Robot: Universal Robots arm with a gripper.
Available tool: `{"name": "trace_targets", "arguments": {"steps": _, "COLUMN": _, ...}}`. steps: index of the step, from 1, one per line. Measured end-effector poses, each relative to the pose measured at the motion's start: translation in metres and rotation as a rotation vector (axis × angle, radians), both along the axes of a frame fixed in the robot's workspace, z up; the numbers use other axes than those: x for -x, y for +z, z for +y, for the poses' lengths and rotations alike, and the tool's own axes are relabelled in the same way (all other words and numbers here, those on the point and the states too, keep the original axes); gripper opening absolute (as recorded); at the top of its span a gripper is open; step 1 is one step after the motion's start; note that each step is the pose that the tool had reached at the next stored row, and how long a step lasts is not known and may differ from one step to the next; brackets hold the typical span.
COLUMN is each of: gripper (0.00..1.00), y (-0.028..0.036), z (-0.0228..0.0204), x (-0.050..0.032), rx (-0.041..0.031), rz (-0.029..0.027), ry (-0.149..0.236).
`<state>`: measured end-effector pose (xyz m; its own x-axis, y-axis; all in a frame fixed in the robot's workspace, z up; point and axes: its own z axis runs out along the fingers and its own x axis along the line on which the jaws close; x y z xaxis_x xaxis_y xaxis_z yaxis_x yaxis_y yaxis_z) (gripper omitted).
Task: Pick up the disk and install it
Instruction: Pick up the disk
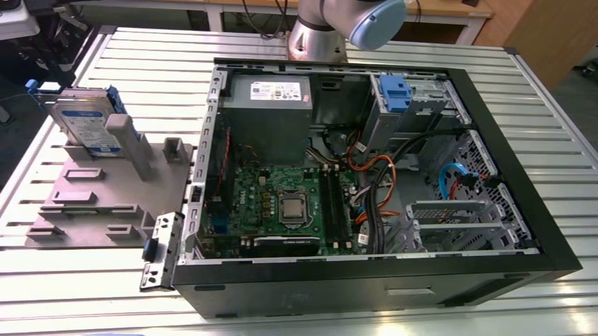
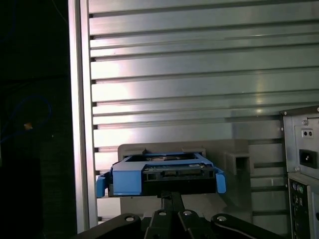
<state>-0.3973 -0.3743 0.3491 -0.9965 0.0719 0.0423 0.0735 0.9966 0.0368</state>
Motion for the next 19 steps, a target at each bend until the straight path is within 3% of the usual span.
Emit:
{"name": "trace_targets", "arguments": {"steps": 13, "gripper": 0.11, "y": 0.0003, "z": 0.0, "x": 0.0, "rx": 0.0001, "rz": 0.0002, "ry": 0.001}}
{"name": "trace_targets", "arguments": {"steps": 19, "gripper": 0.11, "y": 0.0003, "z": 0.0, "x": 0.0, "rx": 0.0001, "rz": 0.0003, "ry": 0.028}}
